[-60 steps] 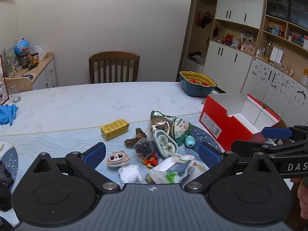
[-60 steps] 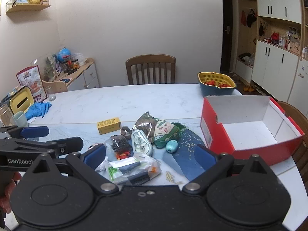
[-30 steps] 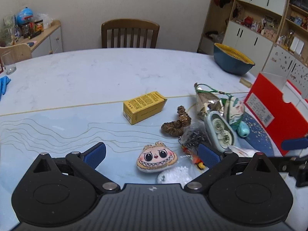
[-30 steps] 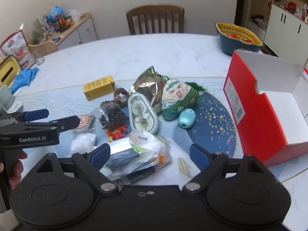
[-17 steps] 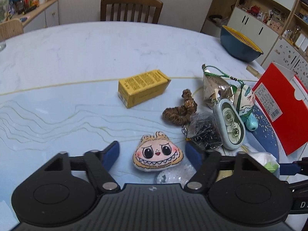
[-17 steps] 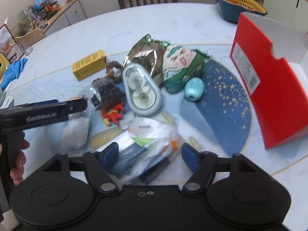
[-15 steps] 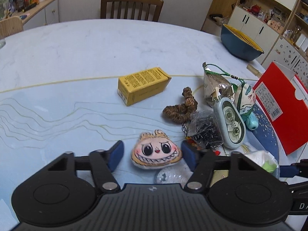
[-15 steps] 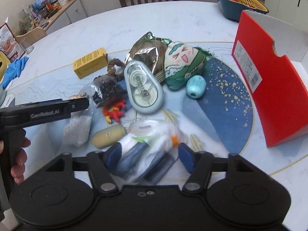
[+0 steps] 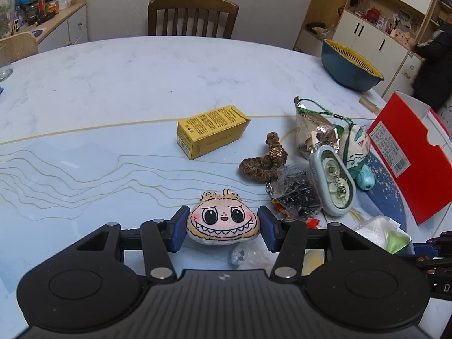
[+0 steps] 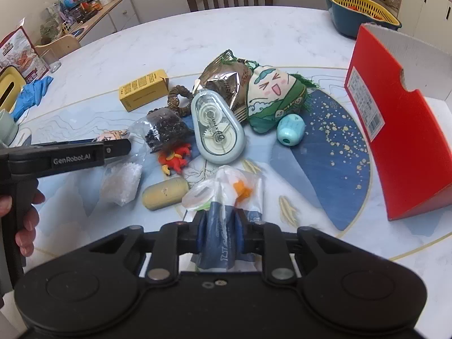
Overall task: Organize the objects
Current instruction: 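Grasp the plastic bag with the right tool while the left tool grasps the plush doll keychain, then carry both items into the red box and open both tools to release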
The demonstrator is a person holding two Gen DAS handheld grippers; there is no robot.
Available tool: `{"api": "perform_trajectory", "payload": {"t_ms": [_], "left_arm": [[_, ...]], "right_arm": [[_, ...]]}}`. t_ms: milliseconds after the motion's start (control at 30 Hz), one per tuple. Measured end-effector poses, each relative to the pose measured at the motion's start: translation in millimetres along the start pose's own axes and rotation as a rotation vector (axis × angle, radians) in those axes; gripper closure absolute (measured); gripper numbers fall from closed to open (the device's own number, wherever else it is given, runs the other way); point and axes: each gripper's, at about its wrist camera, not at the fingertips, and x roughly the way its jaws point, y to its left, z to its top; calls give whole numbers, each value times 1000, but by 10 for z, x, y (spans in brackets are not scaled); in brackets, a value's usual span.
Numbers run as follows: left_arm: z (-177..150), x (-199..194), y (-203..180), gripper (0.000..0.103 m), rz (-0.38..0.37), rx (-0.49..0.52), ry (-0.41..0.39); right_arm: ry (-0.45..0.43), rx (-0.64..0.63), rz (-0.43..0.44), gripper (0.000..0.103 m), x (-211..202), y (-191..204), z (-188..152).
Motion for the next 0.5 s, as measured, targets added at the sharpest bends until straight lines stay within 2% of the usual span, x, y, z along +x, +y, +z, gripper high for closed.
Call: {"api": "perform_trajectory", "payload": {"t_ms": [267,500], "left_arm": [[22,-374,-160,51,-36,38,-25],[143,-690,-520,51,-64,89,-50]], "right_arm": [[-24,-33,-1,84,-317,-77,10],[-50,-52,-1,84,-676,-262,161]]}}
